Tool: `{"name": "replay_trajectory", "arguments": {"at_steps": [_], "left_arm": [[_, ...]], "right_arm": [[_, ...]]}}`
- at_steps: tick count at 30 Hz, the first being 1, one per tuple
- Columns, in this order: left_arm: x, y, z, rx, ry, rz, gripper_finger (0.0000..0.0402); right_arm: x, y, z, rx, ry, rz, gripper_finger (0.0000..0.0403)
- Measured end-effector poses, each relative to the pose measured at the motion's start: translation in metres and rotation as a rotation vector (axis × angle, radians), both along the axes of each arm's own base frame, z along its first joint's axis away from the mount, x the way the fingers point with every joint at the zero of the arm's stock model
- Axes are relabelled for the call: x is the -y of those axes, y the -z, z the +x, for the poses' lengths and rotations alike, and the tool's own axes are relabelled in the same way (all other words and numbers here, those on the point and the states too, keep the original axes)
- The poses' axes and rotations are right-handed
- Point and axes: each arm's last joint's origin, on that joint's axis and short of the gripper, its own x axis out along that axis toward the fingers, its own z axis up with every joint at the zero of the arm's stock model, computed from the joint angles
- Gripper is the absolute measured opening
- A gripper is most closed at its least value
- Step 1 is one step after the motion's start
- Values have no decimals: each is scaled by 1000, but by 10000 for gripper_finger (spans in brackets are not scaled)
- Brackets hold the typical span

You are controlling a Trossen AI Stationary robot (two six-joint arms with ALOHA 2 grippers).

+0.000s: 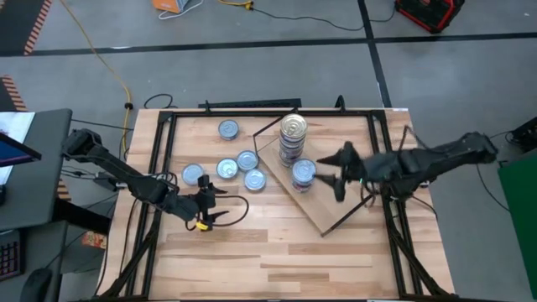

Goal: Stack canned seafood by type on shelf
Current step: Put the green tuna can on the shelf

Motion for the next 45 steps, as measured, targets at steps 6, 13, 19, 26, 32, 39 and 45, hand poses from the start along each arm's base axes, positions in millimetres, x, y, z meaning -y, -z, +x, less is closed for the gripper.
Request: {"name": "replay_trajectory", "arguments": {"at_steps": [6, 13, 19, 26, 32, 39, 45], "left_arm": [[-2, -5, -2, 30, -20, 11, 296], [-10, -7, -9, 0, -52, -62, 296], [-19, 3, -10, -128, -44, -96, 296], [-19, 5, -11, -159, -40, -137, 296], [-19, 5, -11, -158, -37, -144, 296], [-18, 5, -11, -164, -23, -156, 296], [-18, 5, -11, -159, -27, -162, 296]], "right_arm": [[-40, 26, 21, 86, -96, -98, 278], [-74, 48, 52, 135, -200, -238, 278], [-84, 64, 66, 126, -190, -330, 278], [-100, 86, 77, 77, -222, -357, 278], [-121, 88, 92, 70, -267, -398, 278], [-129, 96, 107, 44, -271, -419, 278], [-131, 109, 130, 13, -267, -423, 278]]}}
